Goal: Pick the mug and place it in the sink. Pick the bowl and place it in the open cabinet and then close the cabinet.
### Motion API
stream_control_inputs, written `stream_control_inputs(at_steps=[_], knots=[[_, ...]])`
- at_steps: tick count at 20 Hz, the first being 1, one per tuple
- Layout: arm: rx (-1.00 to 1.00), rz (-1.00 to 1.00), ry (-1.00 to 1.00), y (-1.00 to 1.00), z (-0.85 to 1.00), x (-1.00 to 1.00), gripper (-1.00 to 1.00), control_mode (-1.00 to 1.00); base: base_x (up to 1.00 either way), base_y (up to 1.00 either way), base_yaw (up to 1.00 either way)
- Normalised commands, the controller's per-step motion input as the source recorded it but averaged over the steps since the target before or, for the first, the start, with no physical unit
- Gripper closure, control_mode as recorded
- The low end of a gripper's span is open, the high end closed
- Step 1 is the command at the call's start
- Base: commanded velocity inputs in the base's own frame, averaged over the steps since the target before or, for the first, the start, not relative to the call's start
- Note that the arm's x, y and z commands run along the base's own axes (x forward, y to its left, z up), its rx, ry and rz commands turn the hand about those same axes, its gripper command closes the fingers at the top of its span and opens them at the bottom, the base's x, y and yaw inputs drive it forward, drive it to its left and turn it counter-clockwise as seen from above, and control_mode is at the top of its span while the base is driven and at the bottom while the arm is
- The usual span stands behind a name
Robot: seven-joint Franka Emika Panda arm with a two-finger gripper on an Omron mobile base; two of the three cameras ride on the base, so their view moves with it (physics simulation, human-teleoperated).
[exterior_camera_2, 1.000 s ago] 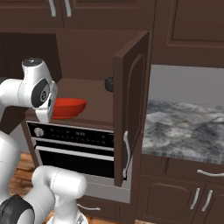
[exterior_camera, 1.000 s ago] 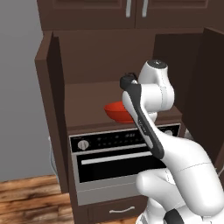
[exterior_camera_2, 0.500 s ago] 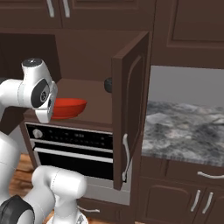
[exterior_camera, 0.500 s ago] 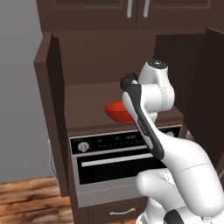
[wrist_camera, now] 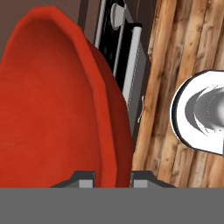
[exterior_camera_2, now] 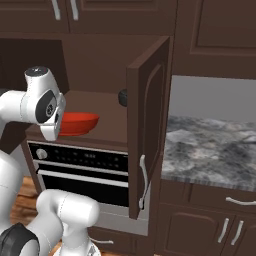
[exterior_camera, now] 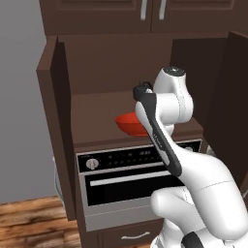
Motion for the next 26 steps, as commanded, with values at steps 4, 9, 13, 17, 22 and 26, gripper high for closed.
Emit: stream_control_inputs(at_steps=[4,9,13,17,22,26], knots=[[0.00,0.00,0.00,0.00,0.00,0.00,1.00,1.00,0.00,0.01,0.00],[-0.01,0.01,-0.14,0.00,0.00,0.00,1.00,-1.00,0.00,0.00,0.00],[-0.02,0.03,-0.18,0.00,0.00,0.03,1.00,-1.00,0.00,0.00,0.00],[0.00,0.02,-0.04,0.00,0.00,0.19,1.00,-1.00,0.00,0.00,0.00],[0.02,0.00,0.03,0.00,0.00,0.43,1.00,-1.00,0.00,0.00,0.00],[0.00,0.00,0.06,0.00,0.00,0.65,1.00,-1.00,0.00,0.00,0.00]])
